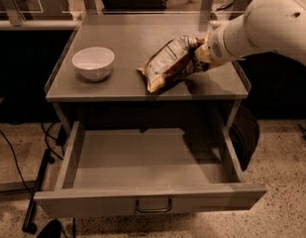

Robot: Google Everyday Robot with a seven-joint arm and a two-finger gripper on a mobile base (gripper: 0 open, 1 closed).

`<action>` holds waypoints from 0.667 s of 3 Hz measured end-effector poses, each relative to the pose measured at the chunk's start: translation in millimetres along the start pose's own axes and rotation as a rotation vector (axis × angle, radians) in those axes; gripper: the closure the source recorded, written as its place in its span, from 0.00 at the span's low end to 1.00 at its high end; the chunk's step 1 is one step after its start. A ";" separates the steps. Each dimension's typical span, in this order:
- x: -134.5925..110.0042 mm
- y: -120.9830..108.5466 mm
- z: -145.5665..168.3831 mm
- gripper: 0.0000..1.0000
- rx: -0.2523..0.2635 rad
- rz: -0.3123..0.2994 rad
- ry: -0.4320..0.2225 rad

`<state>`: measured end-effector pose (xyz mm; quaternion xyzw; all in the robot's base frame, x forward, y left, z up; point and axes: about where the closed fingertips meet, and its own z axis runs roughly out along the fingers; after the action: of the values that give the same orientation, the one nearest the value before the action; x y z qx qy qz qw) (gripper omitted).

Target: Pick brown chip bag from top drawer and place on counter

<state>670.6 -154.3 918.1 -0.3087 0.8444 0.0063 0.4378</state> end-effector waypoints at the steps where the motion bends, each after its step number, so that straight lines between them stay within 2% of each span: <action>1: 18.8 5.8 14.8 1.00 -0.026 0.035 0.006; 2: 28.1 8.9 21.7 1.00 -0.041 0.042 0.016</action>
Offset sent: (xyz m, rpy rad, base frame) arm -0.0004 -0.0045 -0.0539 0.0494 0.0705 0.0028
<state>669.9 -155.5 881.6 -0.3001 0.8538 0.0305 0.4244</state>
